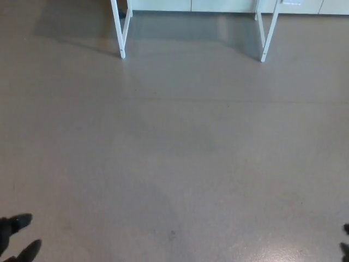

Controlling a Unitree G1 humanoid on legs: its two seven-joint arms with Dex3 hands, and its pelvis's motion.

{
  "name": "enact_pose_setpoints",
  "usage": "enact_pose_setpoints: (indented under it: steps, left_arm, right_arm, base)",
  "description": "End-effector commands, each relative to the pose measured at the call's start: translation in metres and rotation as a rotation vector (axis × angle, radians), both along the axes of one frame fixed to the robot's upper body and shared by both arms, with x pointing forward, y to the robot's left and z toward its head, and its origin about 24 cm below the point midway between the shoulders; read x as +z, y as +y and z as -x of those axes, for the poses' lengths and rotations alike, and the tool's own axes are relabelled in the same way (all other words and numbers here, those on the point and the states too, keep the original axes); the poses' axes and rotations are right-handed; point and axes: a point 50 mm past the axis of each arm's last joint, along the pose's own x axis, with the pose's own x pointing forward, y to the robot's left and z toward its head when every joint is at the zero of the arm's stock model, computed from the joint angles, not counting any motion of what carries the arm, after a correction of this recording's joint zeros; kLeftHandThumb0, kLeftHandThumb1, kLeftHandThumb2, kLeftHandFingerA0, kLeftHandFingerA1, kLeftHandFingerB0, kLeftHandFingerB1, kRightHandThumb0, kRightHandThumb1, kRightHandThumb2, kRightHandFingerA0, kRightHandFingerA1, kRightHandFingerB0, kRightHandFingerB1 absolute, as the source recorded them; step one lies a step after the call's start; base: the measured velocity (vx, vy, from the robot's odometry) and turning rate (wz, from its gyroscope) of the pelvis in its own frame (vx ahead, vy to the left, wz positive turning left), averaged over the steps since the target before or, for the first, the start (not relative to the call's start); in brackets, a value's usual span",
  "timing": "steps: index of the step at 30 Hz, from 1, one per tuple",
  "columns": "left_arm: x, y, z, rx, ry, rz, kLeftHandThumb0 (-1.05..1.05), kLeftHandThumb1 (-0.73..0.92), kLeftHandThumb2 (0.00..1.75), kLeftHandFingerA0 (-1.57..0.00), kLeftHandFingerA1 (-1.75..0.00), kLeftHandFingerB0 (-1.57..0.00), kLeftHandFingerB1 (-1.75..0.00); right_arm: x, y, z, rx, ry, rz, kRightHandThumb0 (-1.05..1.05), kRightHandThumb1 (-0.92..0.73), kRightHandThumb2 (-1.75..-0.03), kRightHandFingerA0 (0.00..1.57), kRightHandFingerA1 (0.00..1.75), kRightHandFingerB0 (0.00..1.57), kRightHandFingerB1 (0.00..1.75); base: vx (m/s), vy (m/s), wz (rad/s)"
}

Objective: The robot walk up to a desk on which a bottle is kept on the left hand side and a container is kept on the right hand side. The robot uses its left hand to pick up the bottle and places it in the container.

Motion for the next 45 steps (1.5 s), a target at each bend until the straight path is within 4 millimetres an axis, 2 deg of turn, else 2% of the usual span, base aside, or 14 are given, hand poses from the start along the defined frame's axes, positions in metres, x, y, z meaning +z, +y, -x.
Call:
enact_pose_setpoints:
  steps: [1,8,12,13,14,15,18,22,31,32,33,41,42,45]
  left_arm:
    - [-0.016,0.008,0.046,0.073,0.093,0.123,-0.25,0.68,0.6,-0.45,-0.42,-0.32,-0.34]
    - [-0.028,0.007,0.047,0.022,0.166,0.09,-0.25,0.68,0.6,-0.49,-0.43,-0.3,-0.33]
    - [-0.031,0.01,0.058,-0.004,0.2,0.077,-0.28,0.67,0.6,-0.45,-0.42,-0.27,-0.32]
    - [-0.03,0.011,0.06,-0.022,0.215,0.068,-0.29,0.68,0.6,-0.43,-0.41,-0.26,-0.31]
    - [-0.03,0.012,0.06,-0.028,0.217,0.064,-0.24,0.49,0.91,-0.34,-0.58,-0.13,-0.47]
    - [-0.029,0.013,0.061,-0.034,0.222,0.055,-0.31,0.67,0.61,-0.44,-0.42,-0.27,-0.32]
    - [-0.029,0.014,0.062,-0.042,0.232,0.044,-0.31,0.67,0.61,-0.43,-0.42,-0.27,-0.32]
    - [-0.028,0.016,0.06,-0.067,0.247,0.024,-0.3,0.66,0.59,-0.47,-0.43,-0.29,-0.32]
    - [-0.027,0.013,0.058,-0.121,0.257,0.008,-0.31,0.68,0.61,-0.44,-0.42,-0.27,-0.32]
    - [-0.028,0.013,0.058,-0.126,0.257,0.004,-0.31,0.68,0.61,-0.44,-0.42,-0.27,-0.32]
    - [-0.028,0.013,0.058,-0.129,0.258,0.0,-0.31,0.68,0.61,-0.45,-0.43,-0.27,-0.32]
    - [-0.029,0.011,0.056,-0.137,0.259,-0.006,-0.3,0.66,0.59,-0.47,-0.43,-0.29,-0.32]
    - [-0.029,0.011,0.056,-0.138,0.259,-0.005,-0.3,0.66,0.59,-0.48,-0.43,-0.28,-0.32]
    - [-0.028,0.011,0.055,-0.149,0.257,-0.005,-0.3,0.67,0.59,-0.48,-0.43,-0.27,-0.32]
  right_arm:
    - [0.0,-0.018,0.034,-0.064,-0.008,-0.07,-0.36,-0.69,-0.6,0.62,0.45,0.51,0.4]
    - [-0.023,-0.016,0.055,0.005,0.151,-0.04,-0.48,-0.55,-0.83,0.54,0.56,0.36,0.48]
    - [-0.03,-0.017,0.074,0.049,0.216,-0.037,-0.4,-0.66,-0.59,0.58,0.43,0.39,0.34]
    - [-0.03,-0.018,0.078,0.053,0.229,-0.04,-0.48,-0.57,-0.82,0.54,0.55,0.32,0.45]
    - [-0.031,-0.019,0.08,0.047,0.231,-0.046,-0.5,-0.56,-0.83,0.54,0.55,0.32,0.46]
    - [-0.032,-0.02,0.083,0.031,0.236,-0.062,-0.5,-0.56,-0.83,0.54,0.55,0.32,0.46]
    - [-0.033,-0.022,0.089,-0.002,0.241,-0.087,-0.44,-0.64,-0.59,0.63,0.44,0.39,0.35]
    - [-0.036,-0.021,0.095,0.017,0.263,-0.079,-0.5,-0.56,-0.84,0.55,0.56,0.31,0.46]
    - [-0.038,-0.017,0.098,0.053,0.279,-0.078,-0.48,-0.58,-0.83,0.53,0.54,0.33,0.46]
    - [-0.039,-0.017,0.098,0.054,0.284,-0.079,-0.4,-0.69,-0.6,0.59,0.42,0.39,0.34]
    - [-0.04,-0.017,0.098,0.053,0.291,-0.077,-0.49,-0.58,-0.83,0.53,0.54,0.33,0.46]
    - [-0.04,-0.019,0.099,0.047,0.297,-0.071,-0.5,-0.57,-0.83,0.54,0.54,0.35,0.47]
    - [-0.04,-0.018,0.1,0.048,0.293,-0.072,-0.41,-0.69,-0.61,0.62,0.43,0.41,0.35]
    - [-0.04,-0.019,0.101,0.044,0.295,-0.072,-0.49,-0.58,-0.83,0.53,0.54,0.36,0.47]
  base:
    - [0.02,0.006,-0.09]
    - [0.01,-0.023,0.09]
    - [0.01,0.045,-0.08]
    - [0.01,0.09,-0.33]
    - [0.03,0.124,-0.5]
    - [0.2,0.227,-0.54]
    - [0.48,0.281,-0.32]
    - [0.22,0.144,0.05]
    - [0.24,-0.132,0.15]
    - [0.3,-0.252,0.66]
    - [0.3,-0.24,0.54]
    - [0.26,-0.13,0.03]
    - [0.27,-0.01,-0.15]
    - [0.32,0.109,-0.21]
